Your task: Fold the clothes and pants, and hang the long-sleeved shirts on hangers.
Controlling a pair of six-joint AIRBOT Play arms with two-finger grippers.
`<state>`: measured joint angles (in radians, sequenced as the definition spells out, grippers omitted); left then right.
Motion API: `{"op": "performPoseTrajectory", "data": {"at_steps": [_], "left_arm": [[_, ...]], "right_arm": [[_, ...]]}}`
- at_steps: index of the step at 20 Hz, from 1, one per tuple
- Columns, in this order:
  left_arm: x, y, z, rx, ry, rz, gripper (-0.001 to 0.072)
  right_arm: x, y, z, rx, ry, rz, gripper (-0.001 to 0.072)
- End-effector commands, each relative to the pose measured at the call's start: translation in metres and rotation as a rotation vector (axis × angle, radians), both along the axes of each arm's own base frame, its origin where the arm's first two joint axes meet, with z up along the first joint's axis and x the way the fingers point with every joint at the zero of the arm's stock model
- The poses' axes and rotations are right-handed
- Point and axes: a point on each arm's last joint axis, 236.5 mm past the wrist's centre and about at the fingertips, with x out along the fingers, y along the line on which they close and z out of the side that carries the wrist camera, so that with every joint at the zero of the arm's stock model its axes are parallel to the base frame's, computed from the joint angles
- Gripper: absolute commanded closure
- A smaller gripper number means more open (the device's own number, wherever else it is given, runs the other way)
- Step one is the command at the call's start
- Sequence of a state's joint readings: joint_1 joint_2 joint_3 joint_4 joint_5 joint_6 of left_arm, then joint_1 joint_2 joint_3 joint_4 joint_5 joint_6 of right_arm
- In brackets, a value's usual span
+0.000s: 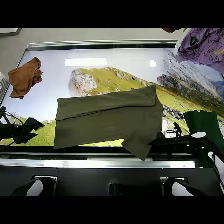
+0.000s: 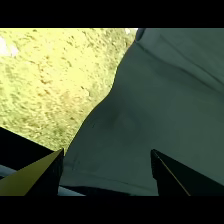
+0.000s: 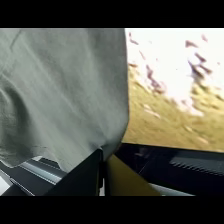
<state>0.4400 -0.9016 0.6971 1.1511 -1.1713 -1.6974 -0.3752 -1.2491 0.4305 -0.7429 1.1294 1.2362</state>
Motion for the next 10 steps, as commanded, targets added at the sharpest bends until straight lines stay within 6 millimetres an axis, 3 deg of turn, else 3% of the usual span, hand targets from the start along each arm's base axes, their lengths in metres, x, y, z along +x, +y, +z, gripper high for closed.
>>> {"op": "performPoseTrajectory", "data": {"at_steps": [1,7,10], "left_arm": [[-0.009,-0.001,-0.008,-0.033,-0.008,-0.043,0.0079],[-0.053,-0.020,-0.063,-0.232,0.081,0.009,0.0079],[-0.068,-0.031,-0.078,-0.272,0.135,0.009,0.0080]], "right_arm": [[0.001,0.000,-0.001,0.001,-0.006,-0.006,0.0684],[0.000,0.001,0.000,0.005,-0.007,0.002,0.0684],[0.000,0.001,0.000,0.005,-0.007,0.002,0.0684]]}}
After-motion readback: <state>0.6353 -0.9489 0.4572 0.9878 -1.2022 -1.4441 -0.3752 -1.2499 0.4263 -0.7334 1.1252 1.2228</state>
